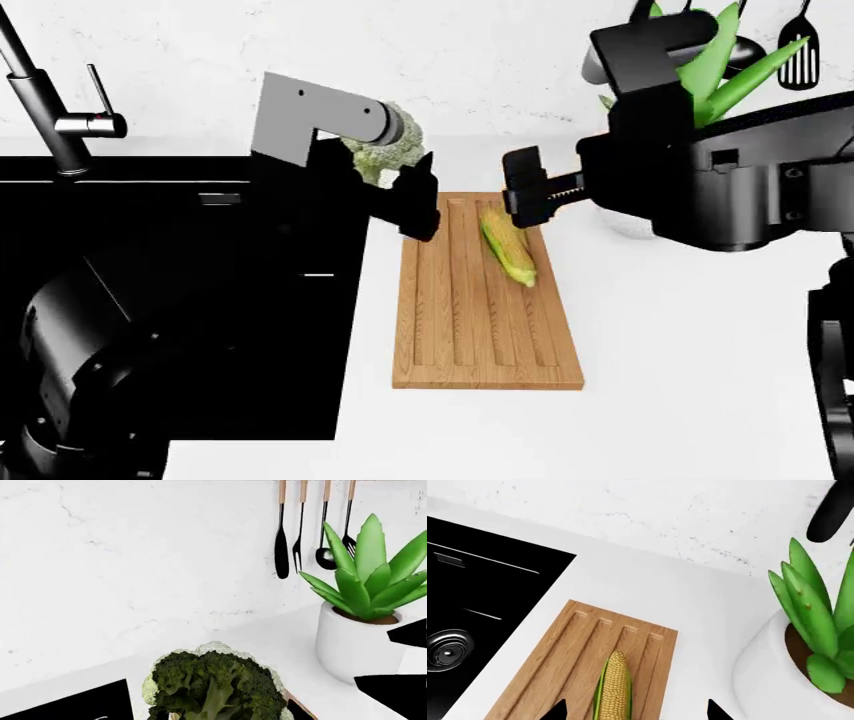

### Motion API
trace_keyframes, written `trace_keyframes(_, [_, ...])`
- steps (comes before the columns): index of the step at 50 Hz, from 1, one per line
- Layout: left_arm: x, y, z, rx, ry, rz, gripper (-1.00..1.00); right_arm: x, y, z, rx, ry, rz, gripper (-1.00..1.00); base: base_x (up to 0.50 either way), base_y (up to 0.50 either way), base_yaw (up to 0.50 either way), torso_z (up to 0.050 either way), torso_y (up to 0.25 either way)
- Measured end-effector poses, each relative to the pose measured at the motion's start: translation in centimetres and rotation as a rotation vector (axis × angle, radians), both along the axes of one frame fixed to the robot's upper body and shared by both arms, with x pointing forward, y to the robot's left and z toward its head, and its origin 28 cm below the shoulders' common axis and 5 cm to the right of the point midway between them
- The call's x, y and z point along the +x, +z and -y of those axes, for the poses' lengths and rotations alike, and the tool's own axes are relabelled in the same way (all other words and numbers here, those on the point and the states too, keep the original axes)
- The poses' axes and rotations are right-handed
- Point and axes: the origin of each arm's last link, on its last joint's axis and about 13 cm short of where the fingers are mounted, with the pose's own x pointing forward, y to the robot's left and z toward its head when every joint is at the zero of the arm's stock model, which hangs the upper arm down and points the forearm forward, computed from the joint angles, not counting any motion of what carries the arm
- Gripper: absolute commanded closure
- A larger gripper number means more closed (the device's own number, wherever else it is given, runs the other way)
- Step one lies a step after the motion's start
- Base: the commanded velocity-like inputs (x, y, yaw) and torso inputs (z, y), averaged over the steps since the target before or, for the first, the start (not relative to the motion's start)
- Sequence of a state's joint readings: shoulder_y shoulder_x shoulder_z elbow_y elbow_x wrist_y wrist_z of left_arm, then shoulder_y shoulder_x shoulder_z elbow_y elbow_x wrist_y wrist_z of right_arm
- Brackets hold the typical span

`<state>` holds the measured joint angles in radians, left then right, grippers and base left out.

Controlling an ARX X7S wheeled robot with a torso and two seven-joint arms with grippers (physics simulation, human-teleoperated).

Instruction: Pick the vegetables from the sink and place them on the cutting board.

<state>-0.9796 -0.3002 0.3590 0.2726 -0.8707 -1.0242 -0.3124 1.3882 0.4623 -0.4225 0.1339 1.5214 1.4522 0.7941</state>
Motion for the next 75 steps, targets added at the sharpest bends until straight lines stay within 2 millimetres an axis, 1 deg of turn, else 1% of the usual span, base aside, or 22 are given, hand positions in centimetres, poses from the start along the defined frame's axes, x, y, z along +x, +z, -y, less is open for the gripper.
trace_keyframes(9, [0.6,-2.9,1.1,0.040,-0.061,-0.133,1.00,-1.6,1.1,0.7,0.021,-0.009,0.073,-1.00,0.00,0.00,0.00,0.000,0.000])
trace_keyframes(19, [0.8,-5.3,1.9,0.080,-0.098,-0.237,1.00,-2.4,1.5,1.0,0.037,-0.009,0.112,-1.00,0.00,0.00,0.00,0.001,0.001])
trace_keyframes(29, [0.7,-6.7,2.4,0.113,-0.125,-0.289,1.00,-2.6,1.6,1.1,0.047,-0.008,0.123,-1.00,0.00,0.00,0.00,0.000,0.000])
trace_keyframes(39, [0.7,-7.4,2.6,0.134,-0.135,-0.314,1.00,-2.5,1.5,1.1,0.051,-0.005,0.123,-1.00,0.00,0.00,0.00,0.000,0.000])
trace_keyframes(40, [0.7,-7.4,2.7,0.135,-0.135,-0.314,-1.00,-2.5,1.5,1.1,0.052,-0.005,0.123,-1.00,0.00,0.00,0.00,0.000,0.000])
trace_keyframes(64, [0.6,-7.4,2.7,0.140,-0.141,-0.322,-1.00,-2.4,1.3,1.0,0.057,0.000,0.119,-1.00,0.00,0.00,0.00,0.000,0.000])
trace_keyframes(69, [0.6,-6.4,2.5,0.119,-0.131,-0.293,-1.00,-2.4,1.4,1.0,0.059,0.000,0.121,-1.00,0.00,0.00,0.00,0.000,0.000])
trace_keyframes(75, [0.6,-4.1,1.9,0.073,-0.108,-0.229,-1.00,-2.5,1.6,1.0,0.060,0.001,0.125,-1.00,0.00,0.00,0.00,0.000,0.000])
